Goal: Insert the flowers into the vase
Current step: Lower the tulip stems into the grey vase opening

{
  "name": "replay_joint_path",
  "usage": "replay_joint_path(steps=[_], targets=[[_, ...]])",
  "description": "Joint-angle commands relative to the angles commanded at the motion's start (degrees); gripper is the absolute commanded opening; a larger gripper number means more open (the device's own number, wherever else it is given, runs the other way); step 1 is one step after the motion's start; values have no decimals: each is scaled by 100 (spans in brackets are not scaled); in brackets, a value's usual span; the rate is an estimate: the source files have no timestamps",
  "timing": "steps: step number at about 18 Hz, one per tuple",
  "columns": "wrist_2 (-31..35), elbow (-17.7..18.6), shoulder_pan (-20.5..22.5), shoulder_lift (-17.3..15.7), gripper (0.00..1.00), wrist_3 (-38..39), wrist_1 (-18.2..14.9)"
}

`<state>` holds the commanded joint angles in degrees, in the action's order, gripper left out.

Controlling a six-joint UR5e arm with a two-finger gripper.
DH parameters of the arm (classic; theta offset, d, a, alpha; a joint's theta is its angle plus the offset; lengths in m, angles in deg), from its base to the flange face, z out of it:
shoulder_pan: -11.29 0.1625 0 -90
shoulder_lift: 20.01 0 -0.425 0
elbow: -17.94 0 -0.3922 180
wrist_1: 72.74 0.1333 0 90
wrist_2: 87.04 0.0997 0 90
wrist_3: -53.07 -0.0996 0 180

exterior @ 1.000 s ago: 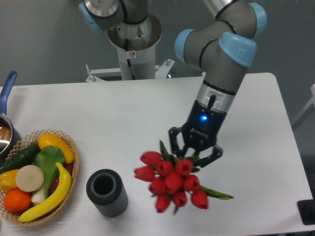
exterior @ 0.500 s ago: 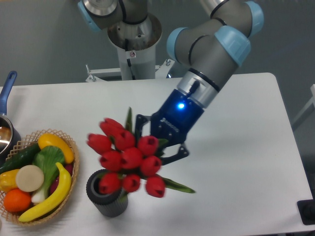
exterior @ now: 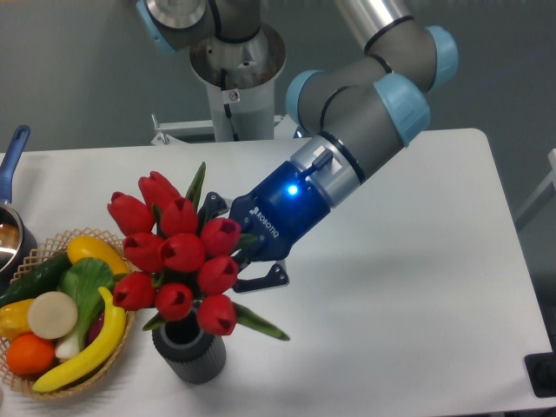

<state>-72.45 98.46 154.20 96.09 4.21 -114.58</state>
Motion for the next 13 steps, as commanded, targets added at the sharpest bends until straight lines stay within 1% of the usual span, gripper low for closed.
replay_joint_path(steps=[1, 6, 13], targets=[[0, -53, -35, 62, 0, 0, 0], [-105, -80, -220, 247, 0, -9, 0], [-167, -89, -273, 352, 0, -35, 9]])
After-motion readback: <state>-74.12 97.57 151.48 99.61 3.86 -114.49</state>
